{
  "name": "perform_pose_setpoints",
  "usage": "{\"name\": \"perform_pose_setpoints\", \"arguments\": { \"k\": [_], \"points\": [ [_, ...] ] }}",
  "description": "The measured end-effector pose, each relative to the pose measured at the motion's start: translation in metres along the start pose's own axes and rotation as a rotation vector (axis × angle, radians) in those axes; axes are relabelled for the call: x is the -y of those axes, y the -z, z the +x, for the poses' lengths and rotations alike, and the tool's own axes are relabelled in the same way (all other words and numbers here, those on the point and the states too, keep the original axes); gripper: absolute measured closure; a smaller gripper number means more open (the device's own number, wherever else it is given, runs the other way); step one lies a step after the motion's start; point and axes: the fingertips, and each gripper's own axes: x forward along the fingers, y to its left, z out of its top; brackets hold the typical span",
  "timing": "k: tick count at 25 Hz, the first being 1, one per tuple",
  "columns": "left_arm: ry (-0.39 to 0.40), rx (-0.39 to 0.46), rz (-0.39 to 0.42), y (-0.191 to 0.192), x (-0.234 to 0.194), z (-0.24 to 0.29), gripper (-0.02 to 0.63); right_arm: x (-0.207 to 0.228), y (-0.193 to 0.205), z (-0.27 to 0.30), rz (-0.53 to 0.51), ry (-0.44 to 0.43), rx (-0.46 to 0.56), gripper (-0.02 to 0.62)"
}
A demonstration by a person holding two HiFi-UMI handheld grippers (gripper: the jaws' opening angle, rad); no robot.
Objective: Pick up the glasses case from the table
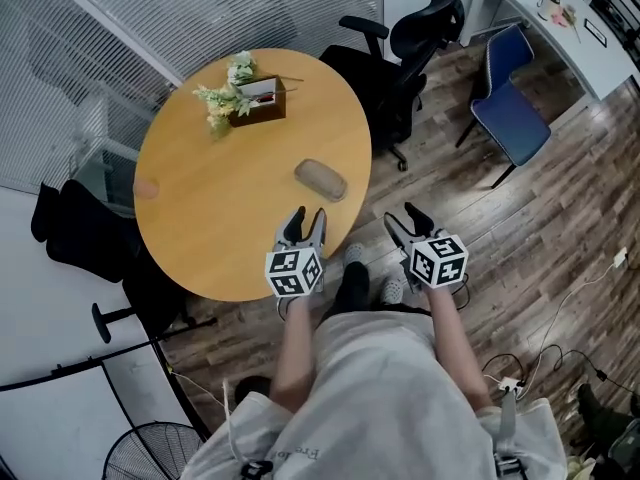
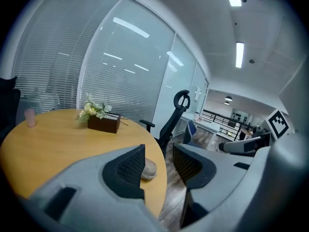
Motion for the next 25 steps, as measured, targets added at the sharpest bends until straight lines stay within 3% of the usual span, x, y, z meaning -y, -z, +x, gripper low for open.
{"name": "perform_pose_setpoints", "arguments": {
  "k": [11,19,25],
  "points": [
    [0.011,-0.089,-0.067,0.017,-0.055,0.078,0.437,-0.009,-0.010,0.064,-0.005,0.006,-0.074,0.374],
    [-0.065,-0.173,-0.211,0.052,-0.084,0.122,0.420,-0.011,-0.013,0.088,-0.026,0.022,-0.116,0.374],
    [-0.113,-0.206,-0.390,0.070,-0.107,0.139,0.380,-0.030,-0.016,0.116,-0.055,-0.010,-0.147,0.374]
  ]
}}
